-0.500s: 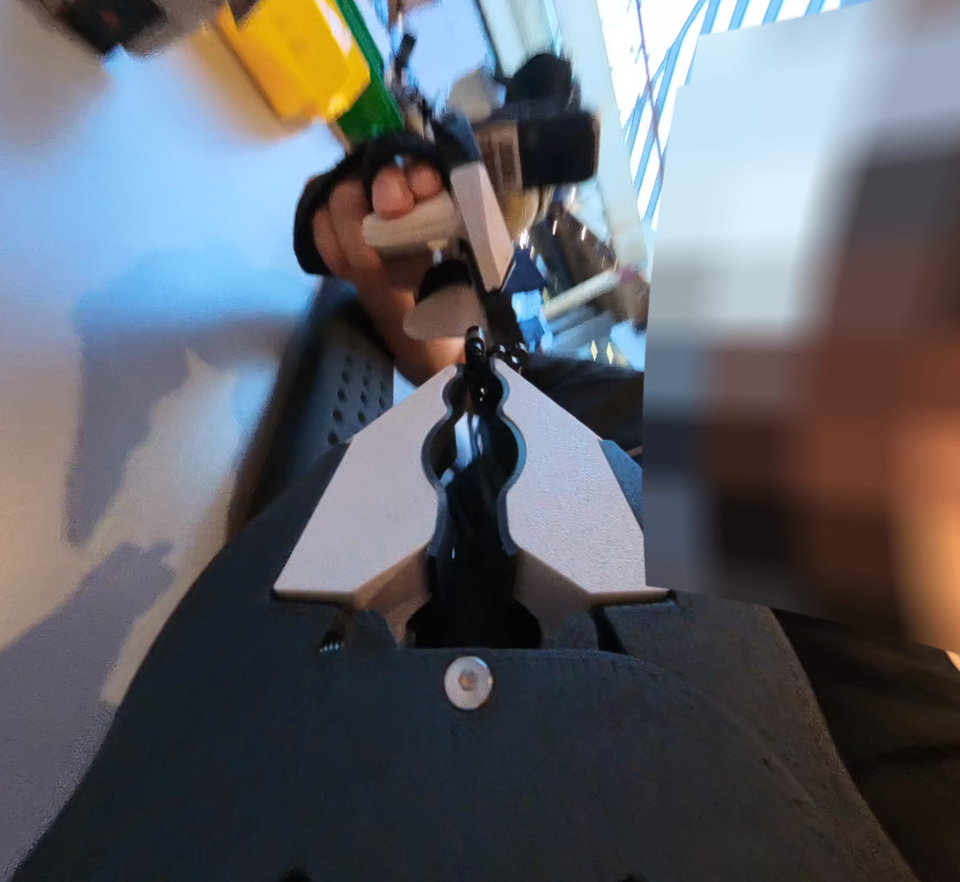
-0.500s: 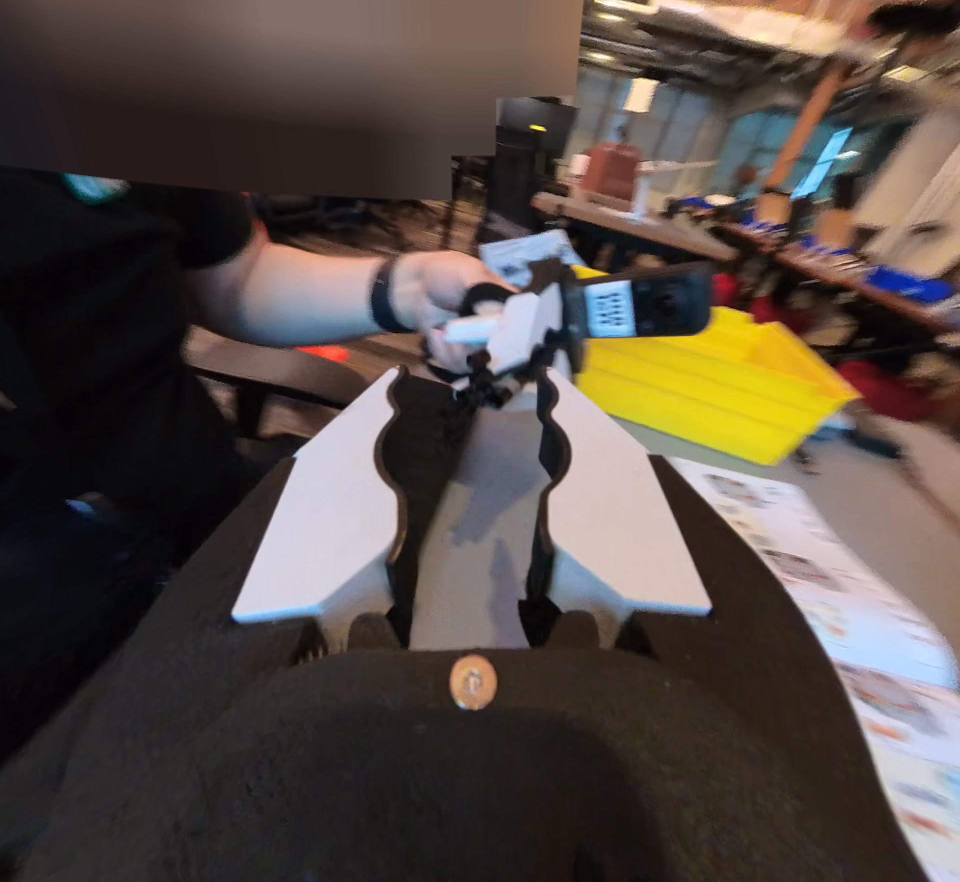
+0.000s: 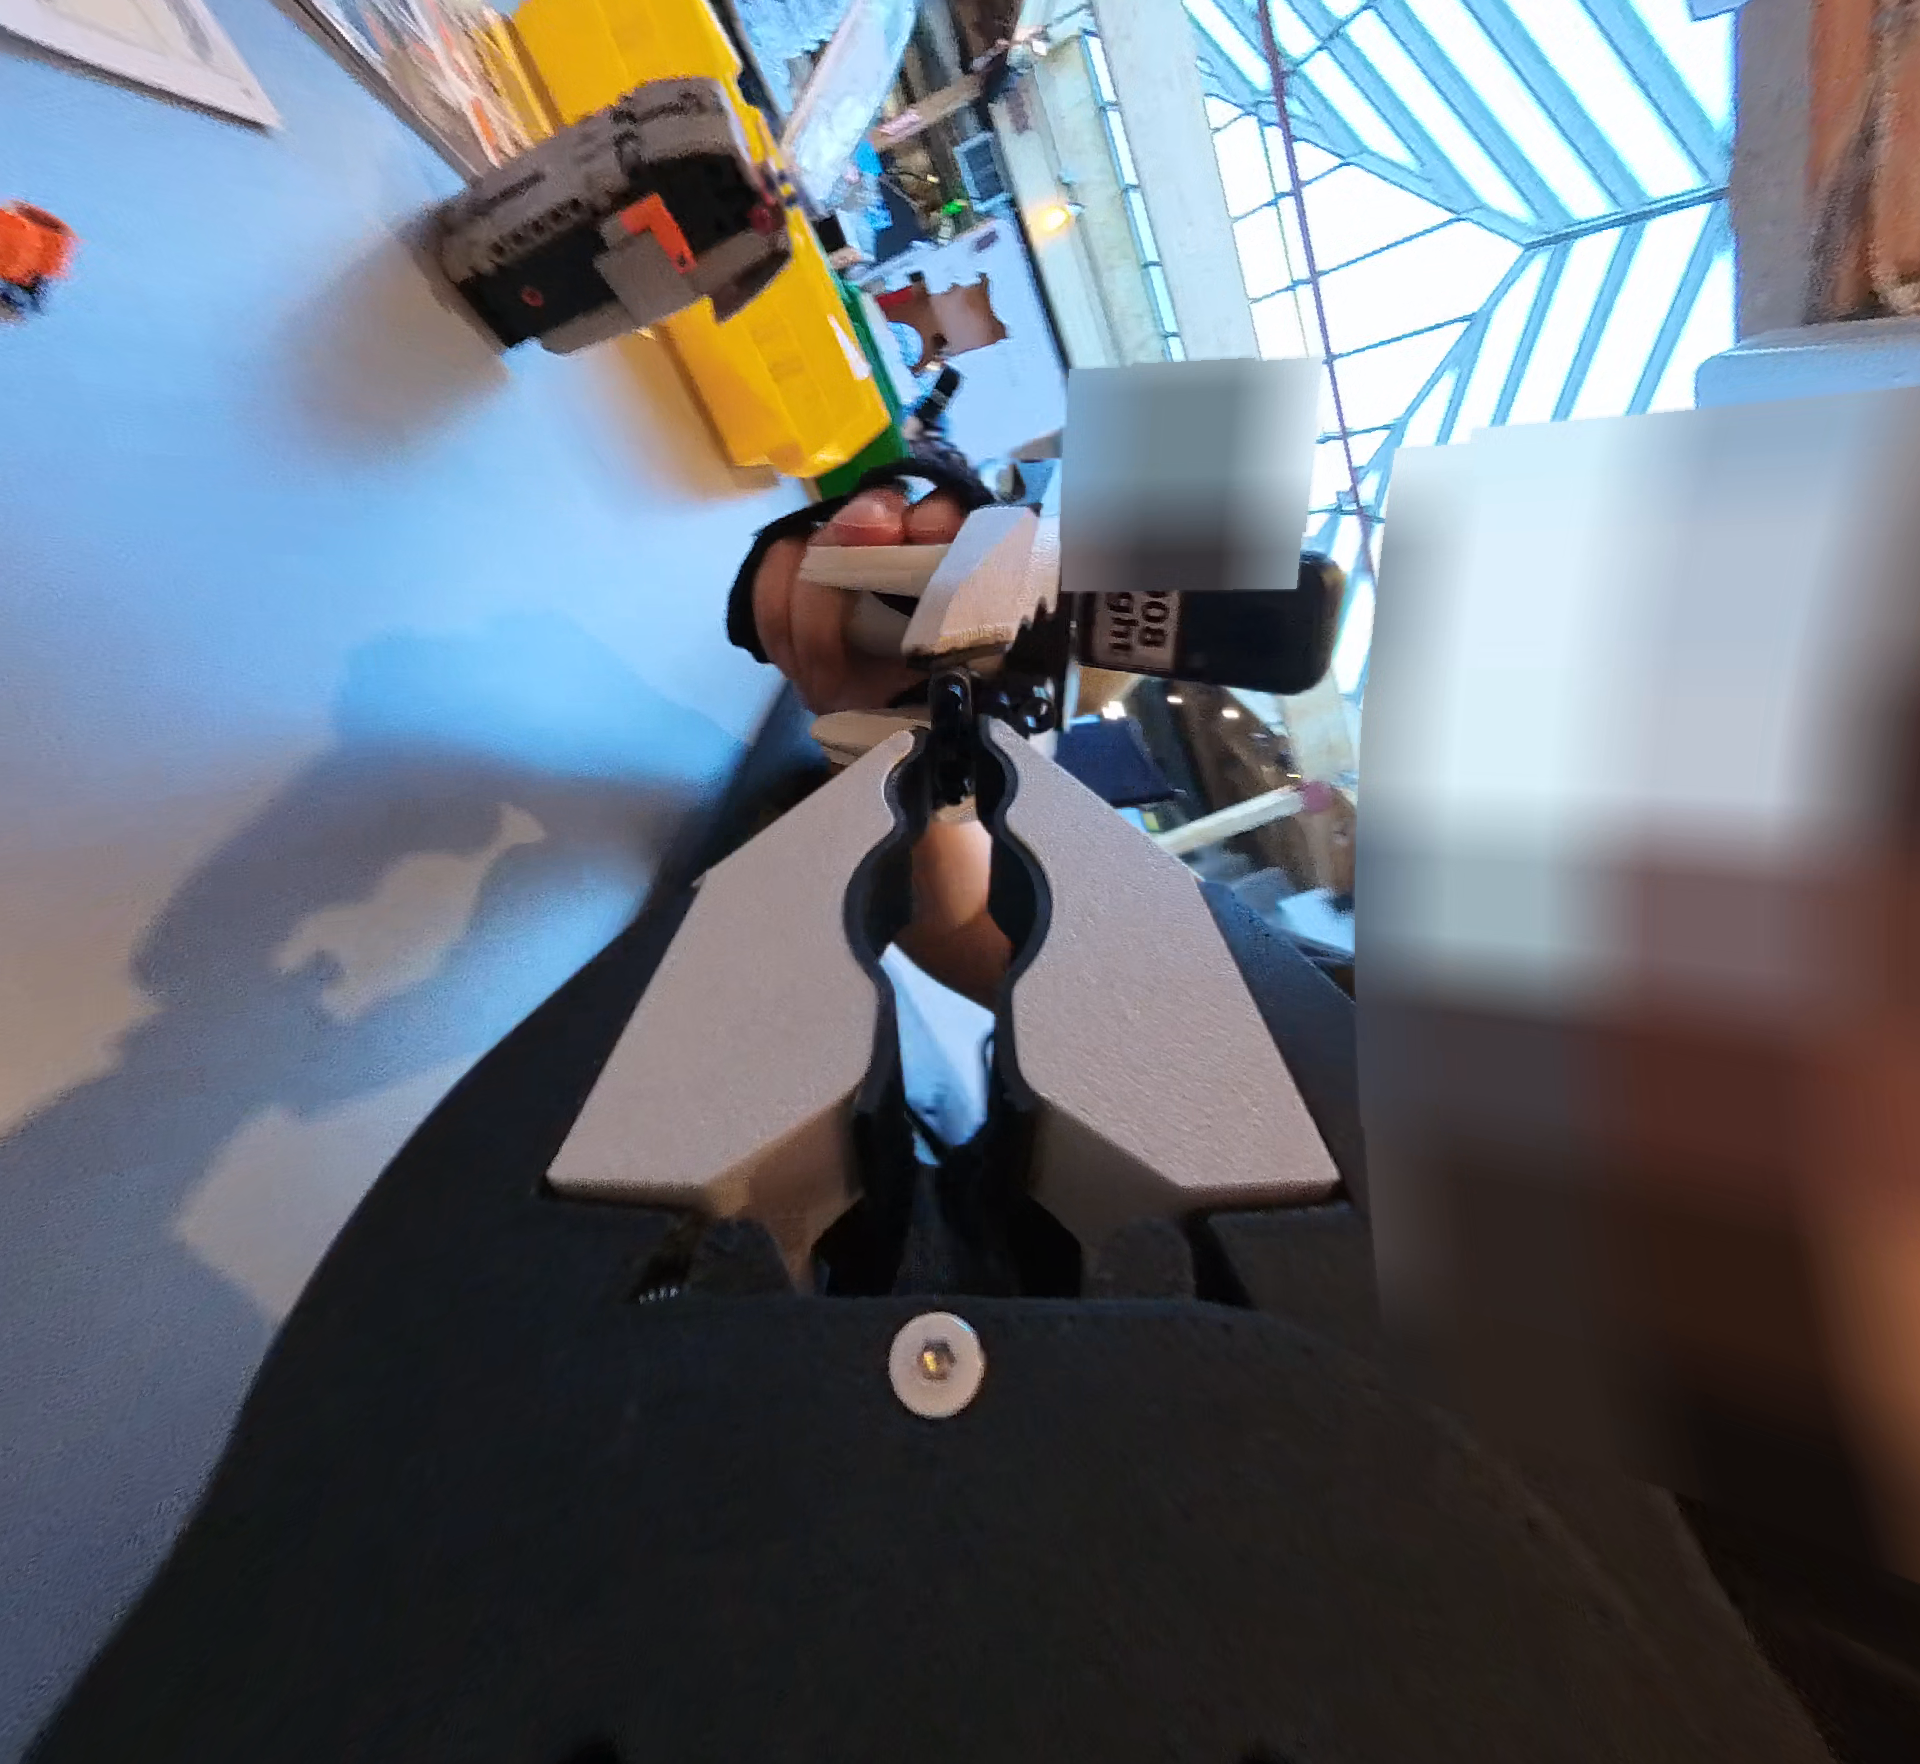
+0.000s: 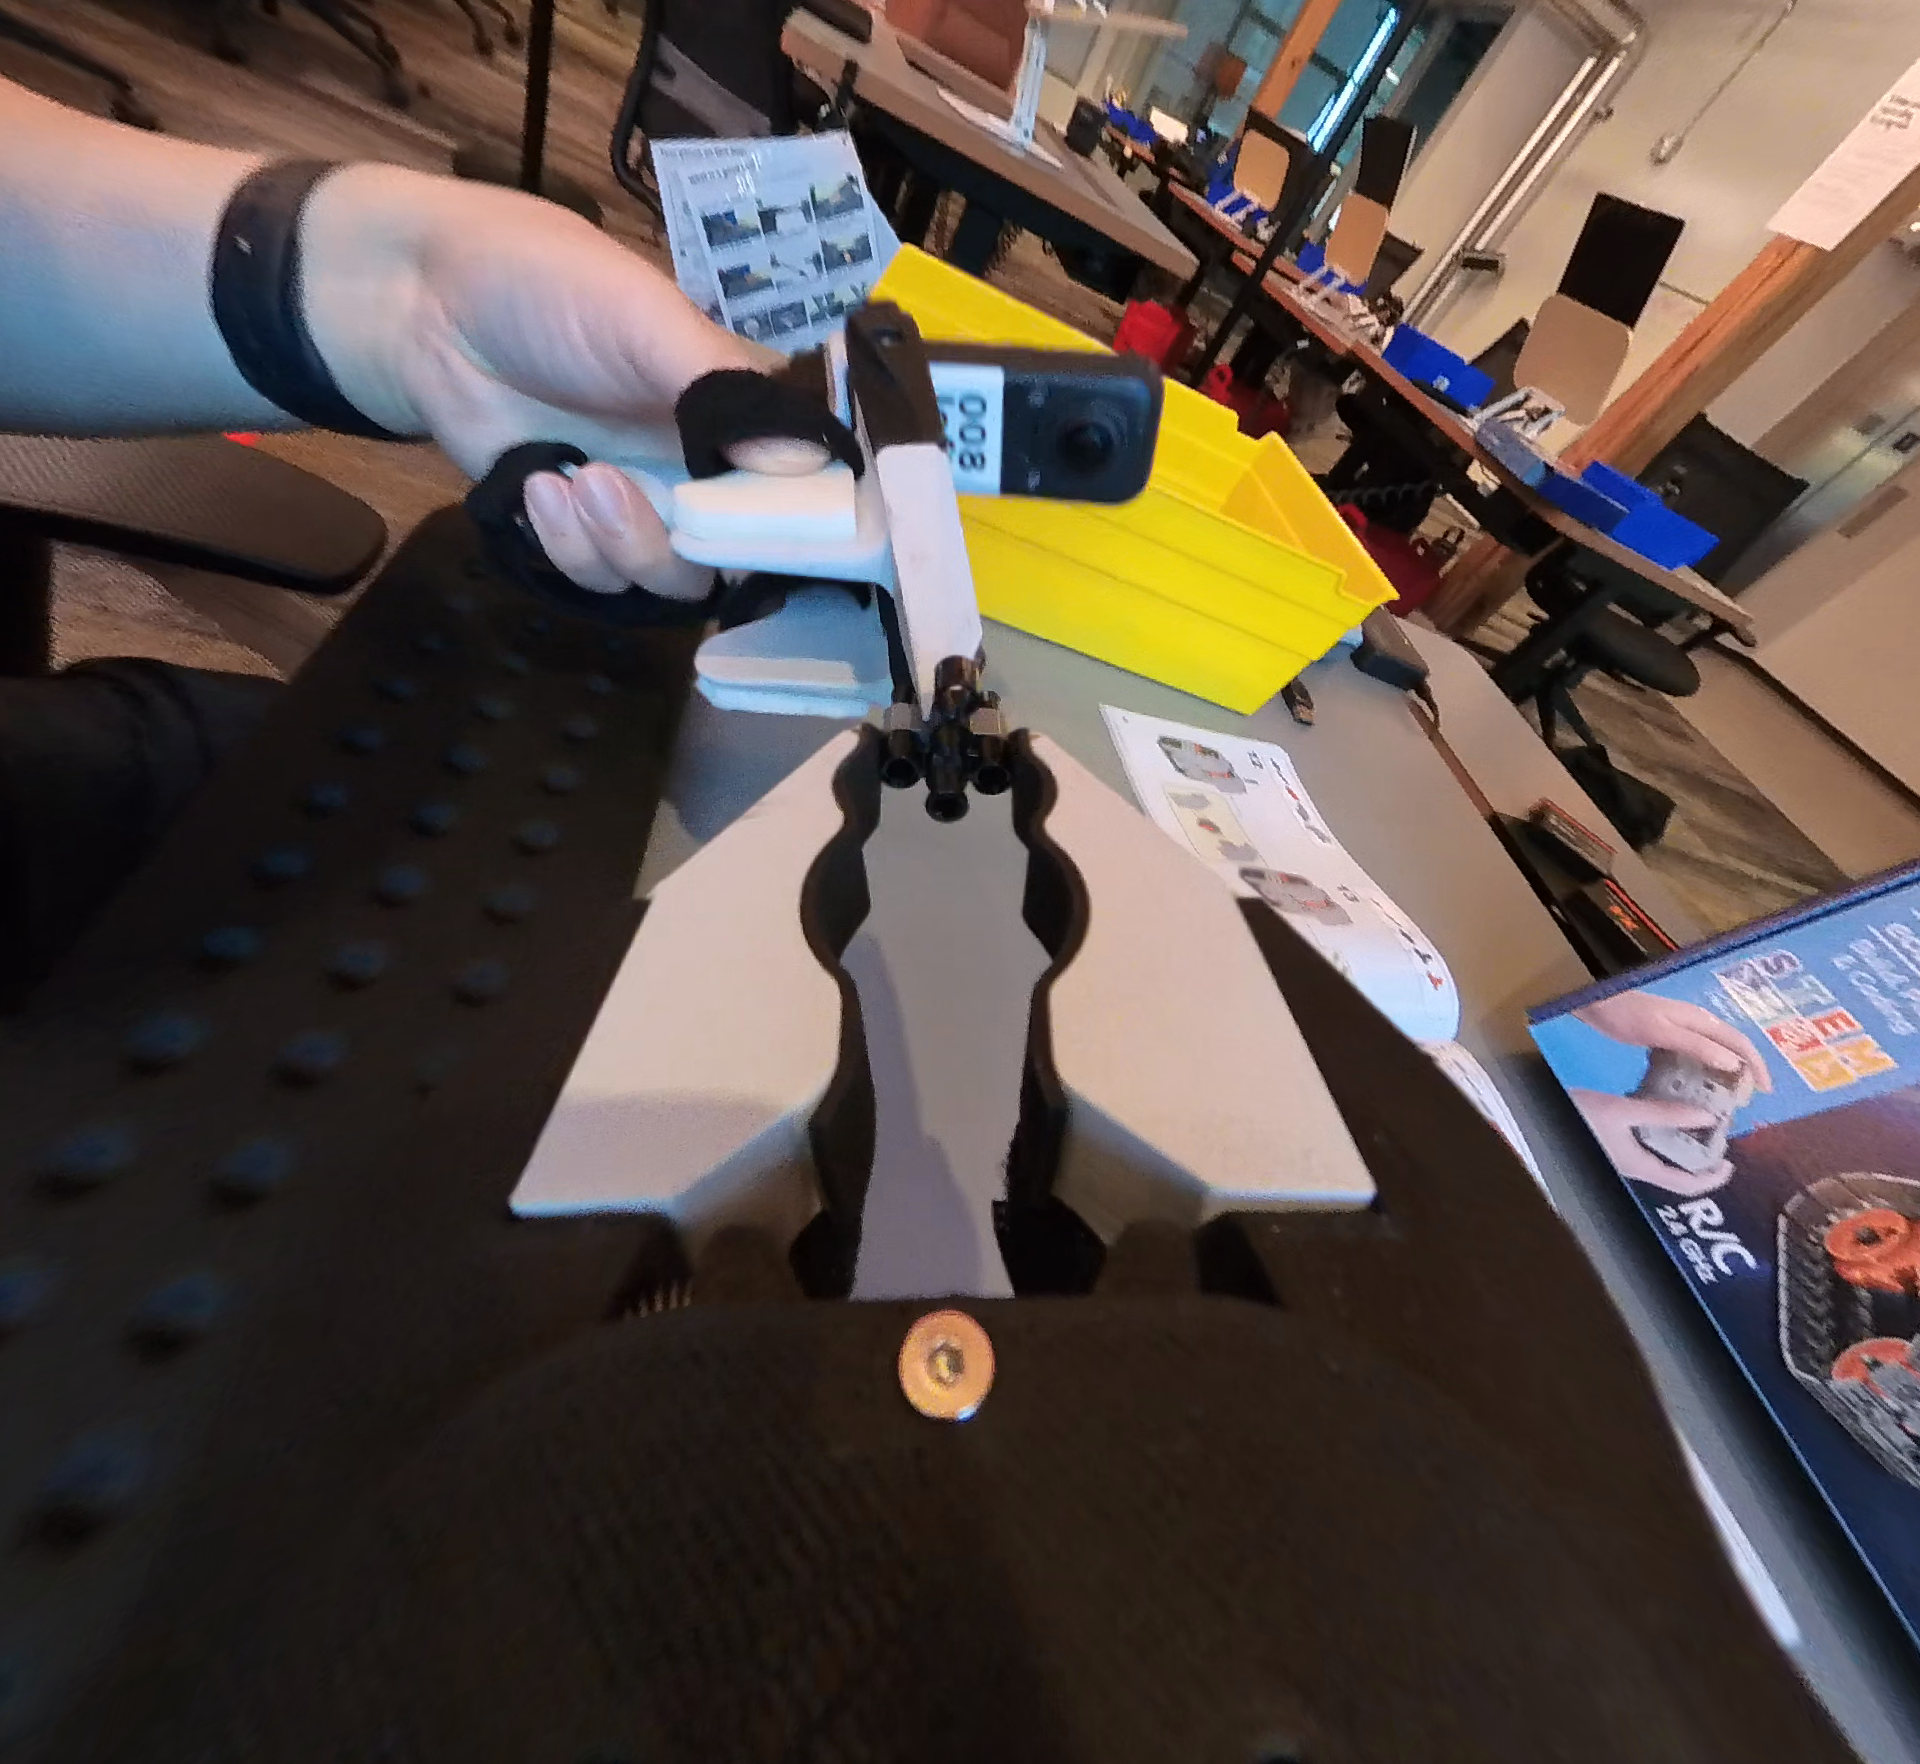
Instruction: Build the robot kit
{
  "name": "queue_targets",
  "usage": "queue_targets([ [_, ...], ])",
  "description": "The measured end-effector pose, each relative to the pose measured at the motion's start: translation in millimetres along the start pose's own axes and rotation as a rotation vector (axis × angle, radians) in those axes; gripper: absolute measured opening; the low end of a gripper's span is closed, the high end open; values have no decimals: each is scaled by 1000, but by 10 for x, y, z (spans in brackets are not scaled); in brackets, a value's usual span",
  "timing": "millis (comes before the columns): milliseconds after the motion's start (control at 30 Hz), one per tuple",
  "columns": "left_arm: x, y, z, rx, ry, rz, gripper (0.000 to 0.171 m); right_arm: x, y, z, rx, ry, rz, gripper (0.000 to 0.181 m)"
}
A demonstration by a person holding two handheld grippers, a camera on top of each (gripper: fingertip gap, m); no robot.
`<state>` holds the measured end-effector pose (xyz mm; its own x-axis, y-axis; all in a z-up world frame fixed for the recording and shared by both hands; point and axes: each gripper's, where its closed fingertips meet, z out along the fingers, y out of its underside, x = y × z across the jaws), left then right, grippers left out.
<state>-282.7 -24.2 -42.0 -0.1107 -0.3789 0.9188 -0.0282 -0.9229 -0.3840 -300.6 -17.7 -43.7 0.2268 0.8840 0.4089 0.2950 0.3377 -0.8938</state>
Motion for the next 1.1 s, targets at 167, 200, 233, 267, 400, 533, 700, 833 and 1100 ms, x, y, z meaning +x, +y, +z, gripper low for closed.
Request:
queue_targets([
  [167,113,-57,37,30,-113,151,10,82,-38,-40,-6,87,-112,22],
  [200,252,-73,51,44,-76,175,23,92,-139,-85,56,86,-95,22],
  [233,381,-90,51,58,-48,200,36,85,-286,-159,150,72,-73,22],
  [267,493,-113,38,75,-34,236,47,74,-478,-268,276,51,-47,22],
  [400,799,-95,-17,110,0,374,45,117,-990,-728,677,-110,209,21],
  [533,859,70,68,45,45,380,39,107,-1060,-832,752,-152,230,22],
  [700,872,175,189,-4,73,387,38,38,-1107,-833,773,-188,234,22],
  [833,893,199,260,-14,124,347,38,7,-1118,-828,769,-198,227,22],
  [1100,828,1,257,26,111,363,36,30,-1066,-773,709,-163,206,22],
])
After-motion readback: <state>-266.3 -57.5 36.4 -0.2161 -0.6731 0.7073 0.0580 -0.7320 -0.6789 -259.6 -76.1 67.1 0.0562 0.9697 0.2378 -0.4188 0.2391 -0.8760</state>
